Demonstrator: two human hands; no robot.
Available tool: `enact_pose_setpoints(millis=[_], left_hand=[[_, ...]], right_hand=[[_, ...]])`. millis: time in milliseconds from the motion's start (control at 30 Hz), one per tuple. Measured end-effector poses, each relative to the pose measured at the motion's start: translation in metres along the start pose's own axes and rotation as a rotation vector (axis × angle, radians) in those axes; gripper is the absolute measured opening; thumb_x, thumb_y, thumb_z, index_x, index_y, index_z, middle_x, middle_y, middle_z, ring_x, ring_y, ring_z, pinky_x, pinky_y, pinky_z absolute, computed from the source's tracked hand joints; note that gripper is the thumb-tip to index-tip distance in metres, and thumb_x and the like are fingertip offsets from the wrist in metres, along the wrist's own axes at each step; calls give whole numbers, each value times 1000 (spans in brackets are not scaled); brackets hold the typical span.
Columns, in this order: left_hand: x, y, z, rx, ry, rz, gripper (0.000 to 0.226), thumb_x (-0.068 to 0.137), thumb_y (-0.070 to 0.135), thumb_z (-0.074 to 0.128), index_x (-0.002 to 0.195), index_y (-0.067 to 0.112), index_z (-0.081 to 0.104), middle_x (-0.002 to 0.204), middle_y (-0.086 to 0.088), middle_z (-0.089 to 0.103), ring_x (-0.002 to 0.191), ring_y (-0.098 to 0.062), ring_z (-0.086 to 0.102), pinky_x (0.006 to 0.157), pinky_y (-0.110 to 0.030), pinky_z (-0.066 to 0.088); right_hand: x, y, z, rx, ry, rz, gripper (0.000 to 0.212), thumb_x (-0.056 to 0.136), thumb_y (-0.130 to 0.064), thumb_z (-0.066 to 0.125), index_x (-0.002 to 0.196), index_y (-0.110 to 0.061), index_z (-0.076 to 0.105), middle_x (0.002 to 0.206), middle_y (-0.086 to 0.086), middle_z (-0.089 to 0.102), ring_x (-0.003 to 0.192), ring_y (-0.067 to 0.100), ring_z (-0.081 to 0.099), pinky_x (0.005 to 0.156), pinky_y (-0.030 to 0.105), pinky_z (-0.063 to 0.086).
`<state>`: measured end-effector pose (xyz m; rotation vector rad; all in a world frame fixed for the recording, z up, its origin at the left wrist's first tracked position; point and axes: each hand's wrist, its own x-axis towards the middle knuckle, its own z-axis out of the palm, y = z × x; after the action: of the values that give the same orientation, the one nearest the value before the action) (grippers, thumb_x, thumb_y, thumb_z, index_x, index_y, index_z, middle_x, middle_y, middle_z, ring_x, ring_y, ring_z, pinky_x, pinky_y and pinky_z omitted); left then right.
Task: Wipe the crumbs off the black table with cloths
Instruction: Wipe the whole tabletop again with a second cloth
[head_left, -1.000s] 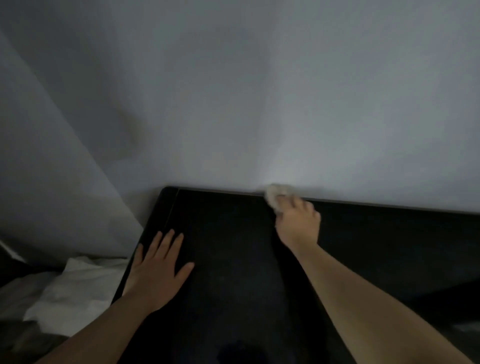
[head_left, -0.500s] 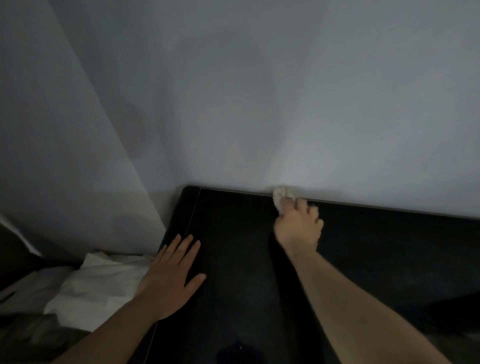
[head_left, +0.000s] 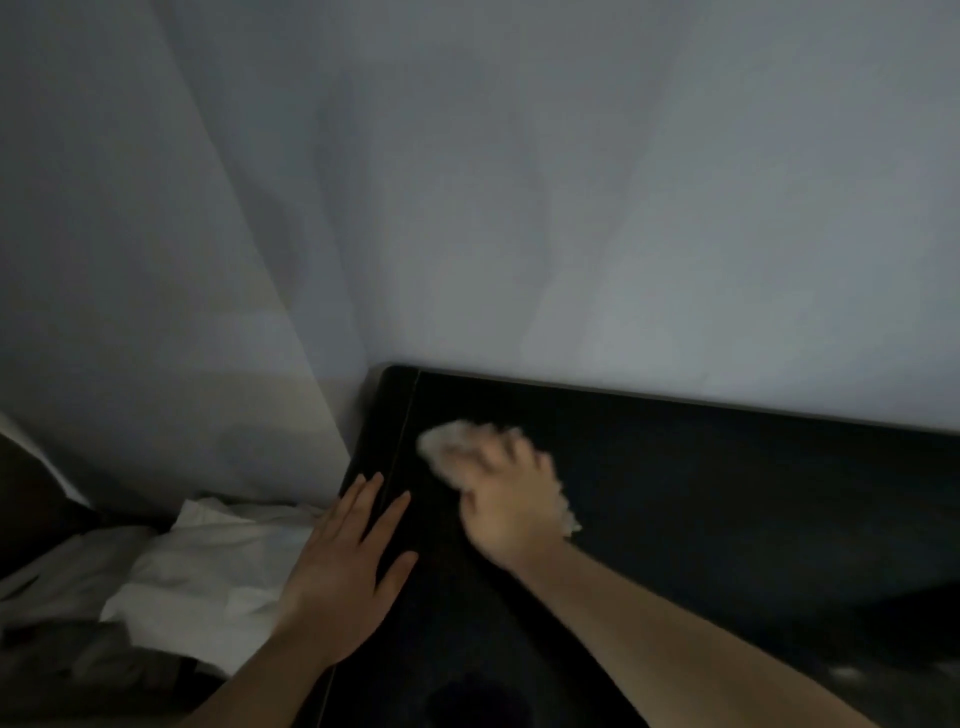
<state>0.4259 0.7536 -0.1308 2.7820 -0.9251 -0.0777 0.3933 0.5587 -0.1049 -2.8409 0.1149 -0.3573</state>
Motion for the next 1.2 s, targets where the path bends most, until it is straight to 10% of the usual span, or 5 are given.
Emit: enact_pose_setpoints(millis=[100, 300, 467, 667, 1200], left_hand=[[-1, 1, 1, -6, 31, -21, 70, 97, 58, 13, 133, 12, 51, 140, -15, 48, 134, -27, 30, 110, -27, 11], [0, 1, 1, -42, 92, -27, 70, 98, 56, 12, 132, 9, 51, 139, -13, 50, 133, -23, 31, 109, -27, 16], [-4, 2, 0, -180, 120, -116, 67, 88, 45, 37, 139, 1, 39, 143, -16, 44, 132, -20, 33, 110, -18, 13], [-3, 3, 0, -98, 100, -129, 59, 85, 37, 39, 123, -4, 57, 128, -21, 58, 118, -32, 57, 107, -19, 13], [0, 10, -6, 40, 16, -169, 56, 87, 32, 31, 124, 0, 59, 131, -15, 57, 117, -30, 59, 88, -45, 52]], right_hand=[[4, 12, -5, -29, -60, -285, 42, 75, -29, 43, 113, -38, 60, 113, -6, 62, 91, 25, 58, 69, 33, 45], [64, 26, -11, 5, -36, 598, 49, 89, -22, 42, 138, -29, 38, 143, 3, 35, 124, 32, 32, 98, 40, 29], [28, -38, 11, 54, -95, -193, 49, 84, -22, 46, 131, -33, 50, 136, 1, 47, 117, 31, 43, 87, 39, 35], [84, 22, -2, -29, -55, 550, 50, 92, -24, 43, 141, -34, 35, 145, 2, 35, 122, 31, 34, 97, 39, 29], [-6, -39, 12, 16, -142, -54, 49, 73, -29, 37, 115, -34, 63, 122, -2, 58, 105, 28, 55, 79, 37, 44]])
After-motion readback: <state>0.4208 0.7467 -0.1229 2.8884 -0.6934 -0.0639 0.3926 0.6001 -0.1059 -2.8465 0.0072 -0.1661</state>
